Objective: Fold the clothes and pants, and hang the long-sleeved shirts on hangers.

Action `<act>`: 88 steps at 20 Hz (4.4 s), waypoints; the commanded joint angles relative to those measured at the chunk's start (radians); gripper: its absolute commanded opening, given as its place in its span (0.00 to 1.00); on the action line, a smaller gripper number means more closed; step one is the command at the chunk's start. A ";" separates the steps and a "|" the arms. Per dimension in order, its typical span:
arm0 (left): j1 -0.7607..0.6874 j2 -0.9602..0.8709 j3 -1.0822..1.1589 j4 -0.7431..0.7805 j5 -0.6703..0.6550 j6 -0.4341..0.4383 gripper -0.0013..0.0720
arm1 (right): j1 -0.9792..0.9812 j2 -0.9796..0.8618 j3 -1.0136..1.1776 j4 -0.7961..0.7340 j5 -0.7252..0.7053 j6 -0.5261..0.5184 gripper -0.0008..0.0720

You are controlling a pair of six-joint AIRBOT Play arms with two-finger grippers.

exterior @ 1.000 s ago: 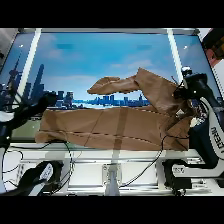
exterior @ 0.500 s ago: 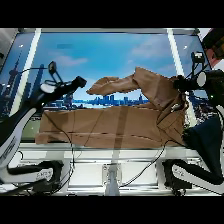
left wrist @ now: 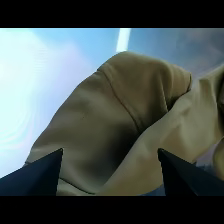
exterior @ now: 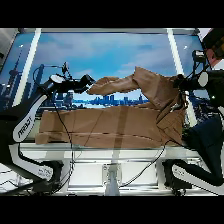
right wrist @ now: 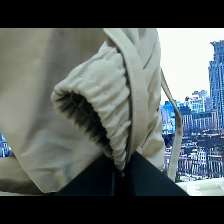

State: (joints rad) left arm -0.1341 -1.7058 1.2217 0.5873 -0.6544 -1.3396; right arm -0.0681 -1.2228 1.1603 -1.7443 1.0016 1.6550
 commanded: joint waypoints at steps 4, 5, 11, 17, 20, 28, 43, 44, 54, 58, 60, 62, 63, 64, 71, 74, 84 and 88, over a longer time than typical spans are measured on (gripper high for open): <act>0.024 -0.012 0.010 0.119 -0.050 -0.156 0.99 | 0.000 0.000 0.000 0.002 0.000 0.000 0.07; 0.024 -0.015 0.010 0.120 -0.053 -0.165 0.98 | 0.000 0.000 0.000 0.002 0.000 0.000 0.07; 0.016 -0.052 0.010 0.103 -0.106 -0.165 0.98 | 0.000 0.000 0.000 0.003 -0.001 0.000 0.07; 0.010 -0.063 0.010 0.024 -0.142 -0.164 0.97 | 0.000 0.000 0.000 0.006 -0.006 0.000 0.07; 0.013 -0.063 0.010 0.017 -0.229 -0.122 0.97 | 0.000 0.000 0.000 0.006 -0.006 0.000 0.07; 0.018 -0.060 0.011 0.002 -0.293 0.292 0.97 | 0.000 0.000 0.000 0.006 -0.006 0.000 0.07; -0.016 -0.084 0.016 0.012 -0.040 0.105 0.96 | 0.000 0.000 0.000 0.021 -0.007 0.000 0.07; -0.025 -0.096 0.026 0.016 -0.046 0.106 0.90 | 0.000 0.000 0.000 0.021 -0.007 0.000 0.07; -0.080 -0.126 0.058 0.093 -0.036 0.109 0.13 | 0.000 0.000 0.000 0.021 -0.006 0.000 0.07; -0.077 -0.107 0.099 0.090 0.024 0.113 0.05 | 0.000 0.000 0.000 0.020 -0.011 0.000 0.07; -0.066 -0.077 0.142 0.095 0.028 0.113 0.05 | 0.000 0.000 0.001 0.020 -0.042 0.000 0.07; -0.046 -0.022 0.167 0.105 0.069 0.114 0.05 | 0.000 0.002 0.001 0.019 -0.105 0.000 0.07; -0.034 0.021 0.167 0.124 0.113 0.113 0.05 | 0.000 0.003 0.002 0.017 -0.135 0.000 0.07; -0.019 0.068 0.167 0.152 0.151 0.113 0.05 | 0.000 0.005 0.001 0.011 -0.164 0.000 0.07; 0.113 0.339 0.167 0.329 0.228 0.112 0.05 | -0.014 0.013 0.001 -0.085 -0.267 0.040 0.07; 0.167 0.388 0.167 0.329 0.201 0.112 0.05 | -0.107 0.013 0.001 -0.080 -0.267 0.112 0.07; 0.204 0.289 0.165 0.878 -0.143 -0.268 0.05 | -0.423 -0.159 0.001 0.150 -0.108 -0.074 0.06; 0.213 0.263 0.165 0.894 -0.224 -0.344 0.05 | -0.435 -0.223 0.001 0.232 -0.108 -0.185 0.06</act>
State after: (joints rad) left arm 0.0727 -1.4231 1.3872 1.3964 -0.8040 -1.5887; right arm -0.4831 -1.4002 1.1603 -1.5894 0.8745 1.5696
